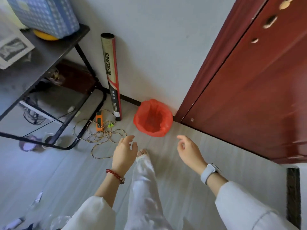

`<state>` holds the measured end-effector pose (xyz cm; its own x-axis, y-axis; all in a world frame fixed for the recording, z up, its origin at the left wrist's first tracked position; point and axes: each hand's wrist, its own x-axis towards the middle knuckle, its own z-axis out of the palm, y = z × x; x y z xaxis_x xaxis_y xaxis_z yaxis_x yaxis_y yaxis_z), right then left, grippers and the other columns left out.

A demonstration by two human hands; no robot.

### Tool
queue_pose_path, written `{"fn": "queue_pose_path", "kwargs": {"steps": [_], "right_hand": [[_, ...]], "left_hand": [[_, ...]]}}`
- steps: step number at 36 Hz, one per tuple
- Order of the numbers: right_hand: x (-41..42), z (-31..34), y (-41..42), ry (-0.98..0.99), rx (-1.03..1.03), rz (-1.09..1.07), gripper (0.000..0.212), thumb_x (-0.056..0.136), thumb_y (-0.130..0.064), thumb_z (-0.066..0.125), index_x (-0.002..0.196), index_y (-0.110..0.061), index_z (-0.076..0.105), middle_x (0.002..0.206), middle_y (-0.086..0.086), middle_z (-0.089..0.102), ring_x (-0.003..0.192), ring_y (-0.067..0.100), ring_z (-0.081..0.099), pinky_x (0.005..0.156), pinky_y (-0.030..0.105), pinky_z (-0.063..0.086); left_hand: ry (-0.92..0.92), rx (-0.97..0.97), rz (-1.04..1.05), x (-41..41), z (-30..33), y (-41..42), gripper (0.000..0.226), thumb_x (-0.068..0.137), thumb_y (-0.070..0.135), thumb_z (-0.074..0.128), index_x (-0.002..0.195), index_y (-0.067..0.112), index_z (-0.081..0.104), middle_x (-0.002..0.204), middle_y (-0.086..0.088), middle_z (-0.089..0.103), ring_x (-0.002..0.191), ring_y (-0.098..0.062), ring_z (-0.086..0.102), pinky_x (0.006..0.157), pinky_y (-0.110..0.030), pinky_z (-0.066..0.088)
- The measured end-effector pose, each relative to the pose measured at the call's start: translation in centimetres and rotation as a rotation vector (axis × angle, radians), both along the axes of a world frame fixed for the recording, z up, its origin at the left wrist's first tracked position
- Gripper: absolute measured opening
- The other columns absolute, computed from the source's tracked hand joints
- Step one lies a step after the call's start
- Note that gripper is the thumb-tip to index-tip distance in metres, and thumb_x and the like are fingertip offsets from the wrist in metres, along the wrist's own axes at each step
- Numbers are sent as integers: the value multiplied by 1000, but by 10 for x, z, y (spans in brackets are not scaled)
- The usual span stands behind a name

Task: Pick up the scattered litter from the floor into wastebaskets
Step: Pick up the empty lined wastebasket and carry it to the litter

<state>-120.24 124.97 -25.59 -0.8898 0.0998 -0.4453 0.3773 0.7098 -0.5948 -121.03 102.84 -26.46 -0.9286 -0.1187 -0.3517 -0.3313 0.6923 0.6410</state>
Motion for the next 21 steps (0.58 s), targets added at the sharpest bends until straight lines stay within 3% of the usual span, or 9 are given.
{"fn": "queue_pose_path", "kwargs": {"steps": [7, 12, 17, 19, 21], "right_hand": [[-155, -103, -12, -193, -6, -102, 43, 93, -7, 41, 136, -8, 39, 123, 14, 53, 117, 29, 49, 96, 33, 36], [-234, -194, -7, -296, 16, -161, 47, 94, -11, 40, 140, -12, 32, 132, 12, 48, 119, 29, 48, 97, 37, 39], [-275, -296, 1, -328, 90, -108, 43, 90, -3, 42, 131, -14, 46, 110, 4, 58, 99, 22, 55, 73, 18, 37], [-284, -341, 6, -318, 112, -98, 45, 87, -5, 43, 131, -16, 47, 119, 11, 58, 107, 29, 57, 83, 28, 45], [-290, -385, 13, -338, 138, -113, 53, 87, -9, 45, 139, -20, 36, 128, 17, 50, 110, 36, 55, 91, 39, 47]], "left_hand": [[-152, -51, 10, -165, -102, -18, 41, 92, 14, 45, 133, 10, 42, 133, -14, 45, 115, -30, 50, 91, -36, 42], [-263, -75, -5, -239, -194, -15, 47, 92, 15, 43, 138, 11, 34, 136, -16, 39, 119, -35, 45, 95, -40, 39], [-280, -85, -13, -285, -299, -1, 57, 89, 16, 46, 142, 13, 27, 144, -14, 28, 130, -37, 31, 106, -46, 32], [-294, -96, 2, -301, -337, 7, 63, 89, 17, 47, 146, 16, 19, 150, -13, 19, 134, -36, 22, 107, -47, 29], [-287, -142, -3, -319, -370, 14, 70, 88, 19, 49, 147, 20, 11, 154, -10, 8, 139, -33, 11, 108, -50, 26]]}}
